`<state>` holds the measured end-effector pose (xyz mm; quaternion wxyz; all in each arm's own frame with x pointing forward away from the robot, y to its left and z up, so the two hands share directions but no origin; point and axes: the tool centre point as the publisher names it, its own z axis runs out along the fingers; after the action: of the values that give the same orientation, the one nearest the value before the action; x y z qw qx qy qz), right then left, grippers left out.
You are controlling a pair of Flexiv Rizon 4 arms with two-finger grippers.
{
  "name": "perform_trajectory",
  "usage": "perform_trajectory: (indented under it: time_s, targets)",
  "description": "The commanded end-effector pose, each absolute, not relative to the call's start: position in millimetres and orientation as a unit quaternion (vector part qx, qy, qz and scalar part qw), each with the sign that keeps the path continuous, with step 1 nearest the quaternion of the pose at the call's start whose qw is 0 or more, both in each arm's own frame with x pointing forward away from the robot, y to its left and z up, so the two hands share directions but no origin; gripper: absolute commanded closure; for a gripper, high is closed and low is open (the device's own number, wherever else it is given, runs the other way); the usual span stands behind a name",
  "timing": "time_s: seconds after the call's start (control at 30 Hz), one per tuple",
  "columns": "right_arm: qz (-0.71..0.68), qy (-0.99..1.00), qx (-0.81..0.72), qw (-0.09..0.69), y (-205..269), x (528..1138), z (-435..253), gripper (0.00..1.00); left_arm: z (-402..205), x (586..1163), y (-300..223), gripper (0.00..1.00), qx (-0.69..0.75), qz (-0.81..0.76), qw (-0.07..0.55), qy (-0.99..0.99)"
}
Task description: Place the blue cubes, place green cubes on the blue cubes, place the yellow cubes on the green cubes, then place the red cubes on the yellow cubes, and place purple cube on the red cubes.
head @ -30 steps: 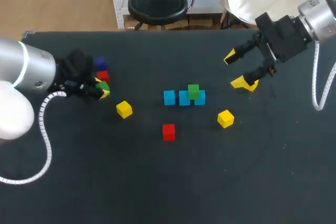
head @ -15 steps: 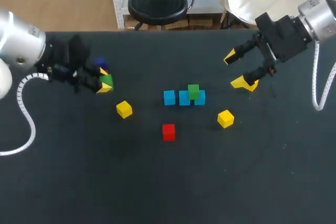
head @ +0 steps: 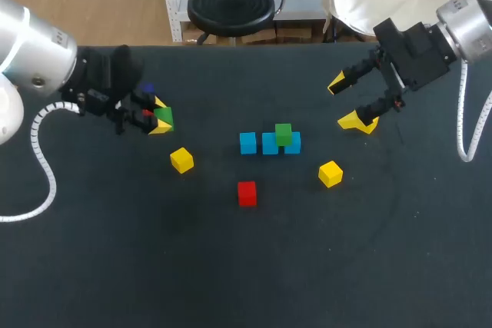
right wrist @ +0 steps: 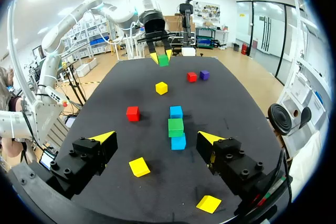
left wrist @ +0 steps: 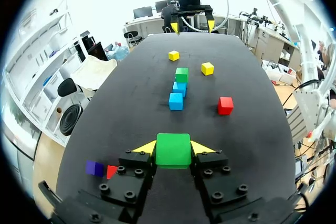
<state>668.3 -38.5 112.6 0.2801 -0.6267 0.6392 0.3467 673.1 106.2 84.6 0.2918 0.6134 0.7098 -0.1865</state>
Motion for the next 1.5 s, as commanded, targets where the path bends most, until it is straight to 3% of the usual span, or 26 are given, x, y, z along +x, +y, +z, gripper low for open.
perform_trajectory:
  time_s: [0.03, 0.43, 0.87, 1.5]
  targets:
    - [0.346, 0.640, -0.626, 0.281, -39, 668, 113, 0.00, 84, 673, 106, 1.00, 0.613, -0.187, 0.293, 0.709]
    - [0.346, 0.640, -0.626, 0.281, -39, 668, 113, 0.00, 84, 673, 106, 1.00, 0.613, -0.187, 0.293, 0.709]
    - [0.346, 0.640, -0.626, 0.281, -39, 668, 113, 0.00, 73, 659, 33, 1.00, 0.655, -0.248, 0.269, 0.661]
    - [0.346, 0.640, -0.626, 0.281, -39, 668, 113, 0.00, 57, 675, 6, 1.00, 0.651, -0.227, 0.269, 0.673]
